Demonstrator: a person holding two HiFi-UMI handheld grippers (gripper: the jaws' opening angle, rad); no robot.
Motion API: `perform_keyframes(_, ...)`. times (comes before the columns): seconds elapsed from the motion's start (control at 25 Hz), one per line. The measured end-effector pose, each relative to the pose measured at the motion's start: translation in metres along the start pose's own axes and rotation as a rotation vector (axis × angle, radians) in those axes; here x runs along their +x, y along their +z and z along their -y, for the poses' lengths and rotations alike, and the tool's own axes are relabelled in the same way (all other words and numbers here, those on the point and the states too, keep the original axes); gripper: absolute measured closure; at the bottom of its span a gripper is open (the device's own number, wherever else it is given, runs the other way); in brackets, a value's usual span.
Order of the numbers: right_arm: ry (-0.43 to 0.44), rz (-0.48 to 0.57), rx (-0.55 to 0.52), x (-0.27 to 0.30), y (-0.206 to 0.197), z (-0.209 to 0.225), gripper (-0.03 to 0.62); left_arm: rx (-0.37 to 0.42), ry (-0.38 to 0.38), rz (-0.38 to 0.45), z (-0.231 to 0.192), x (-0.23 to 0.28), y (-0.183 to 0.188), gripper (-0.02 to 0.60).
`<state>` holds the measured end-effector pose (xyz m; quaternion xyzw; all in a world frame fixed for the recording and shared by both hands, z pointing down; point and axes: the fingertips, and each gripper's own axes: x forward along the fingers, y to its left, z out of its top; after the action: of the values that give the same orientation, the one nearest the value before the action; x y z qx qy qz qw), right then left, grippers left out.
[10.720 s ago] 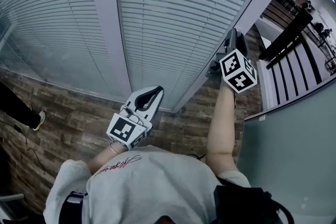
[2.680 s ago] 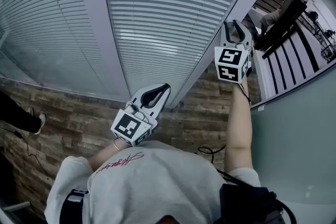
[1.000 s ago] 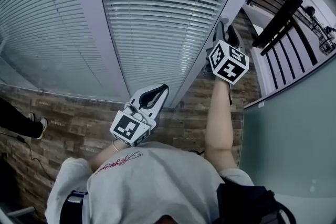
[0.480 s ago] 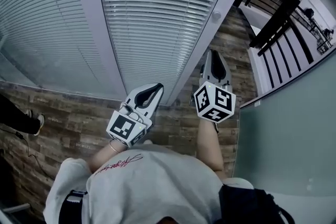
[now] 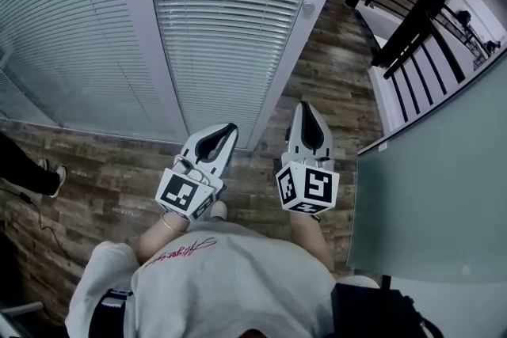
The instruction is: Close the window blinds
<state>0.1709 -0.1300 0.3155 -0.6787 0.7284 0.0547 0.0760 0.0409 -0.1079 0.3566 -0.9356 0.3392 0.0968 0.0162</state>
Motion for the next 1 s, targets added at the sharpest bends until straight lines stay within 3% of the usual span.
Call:
perform_keyframes(0.12,0.007,-0.015,-0.038,-0.024,-0.008,-0.007,0.571,0.01,0.005,0.005,0.014,-0.011,0.0,0.561)
perform_keyframes(0.32,0.039,-0.052,0.014,-0.057,-0.019,-0.021,0.574,0.017,0.011,0.004,0.03,-0.032,0.004,0.561)
perform_keyframes(0.72,0.12,-0.058,-0.011,-0.111,-0.019,-0.038,0.576,0.043,0.041,-0.008,0.063,-0.069,0.003,0.561)
perform_keyframes(1.0,0.132,-0.065,-0.003,-0.135,-0.023,-0.04,0.576,0.035,0.057,-0.028,0.074,-0.081,-0.005,0.561)
